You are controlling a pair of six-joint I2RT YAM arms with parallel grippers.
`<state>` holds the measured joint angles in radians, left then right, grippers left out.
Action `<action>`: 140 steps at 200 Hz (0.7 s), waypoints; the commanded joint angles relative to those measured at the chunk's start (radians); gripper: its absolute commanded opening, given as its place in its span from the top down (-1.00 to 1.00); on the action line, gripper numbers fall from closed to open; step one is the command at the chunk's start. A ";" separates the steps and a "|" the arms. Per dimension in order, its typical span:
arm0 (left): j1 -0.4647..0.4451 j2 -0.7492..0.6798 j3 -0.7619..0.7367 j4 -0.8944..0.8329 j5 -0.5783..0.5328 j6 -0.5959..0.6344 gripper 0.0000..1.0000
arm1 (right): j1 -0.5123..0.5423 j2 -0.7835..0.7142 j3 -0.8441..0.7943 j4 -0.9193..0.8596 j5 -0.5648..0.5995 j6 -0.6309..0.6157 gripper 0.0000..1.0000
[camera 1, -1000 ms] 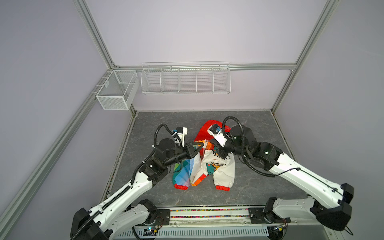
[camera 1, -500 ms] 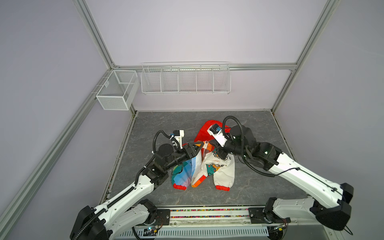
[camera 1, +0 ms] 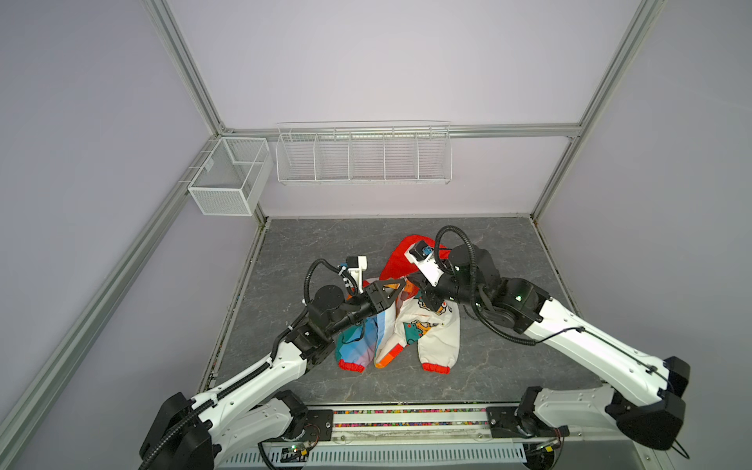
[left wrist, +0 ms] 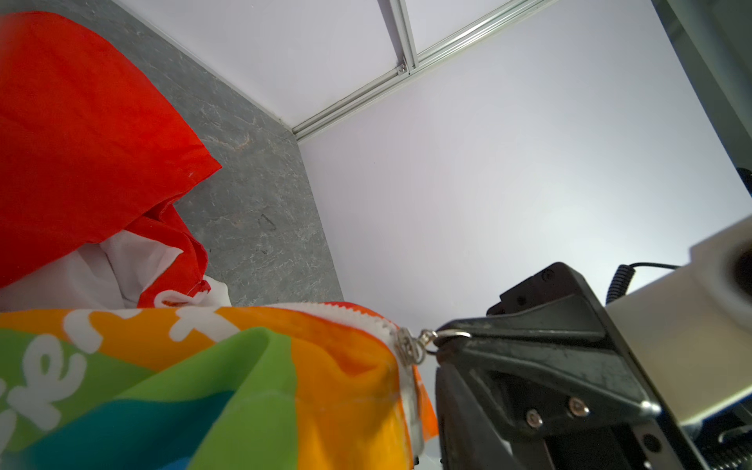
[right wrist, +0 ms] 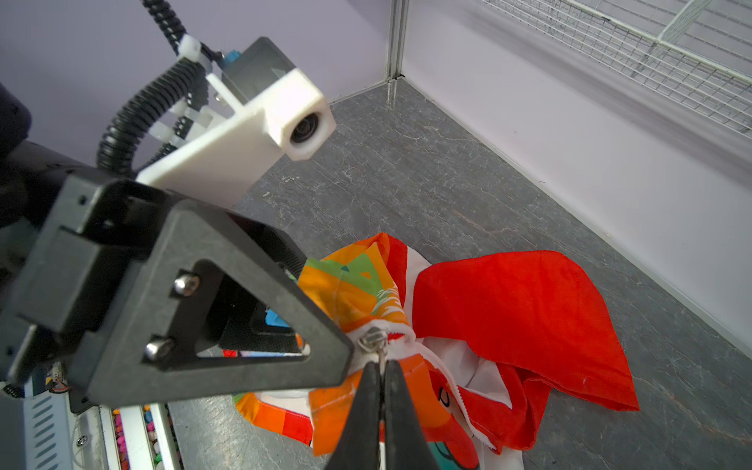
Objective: Zip up the jacket
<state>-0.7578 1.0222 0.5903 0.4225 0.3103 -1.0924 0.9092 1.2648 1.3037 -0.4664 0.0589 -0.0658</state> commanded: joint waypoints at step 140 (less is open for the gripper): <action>0.006 -0.079 -0.012 -0.221 -0.163 0.000 1.00 | -0.065 -0.122 -0.150 -0.137 0.297 0.301 -0.36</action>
<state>-0.7593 0.9554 0.5716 0.2947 0.1898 -1.1061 0.8700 1.2076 1.2285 -0.5098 0.2375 0.0689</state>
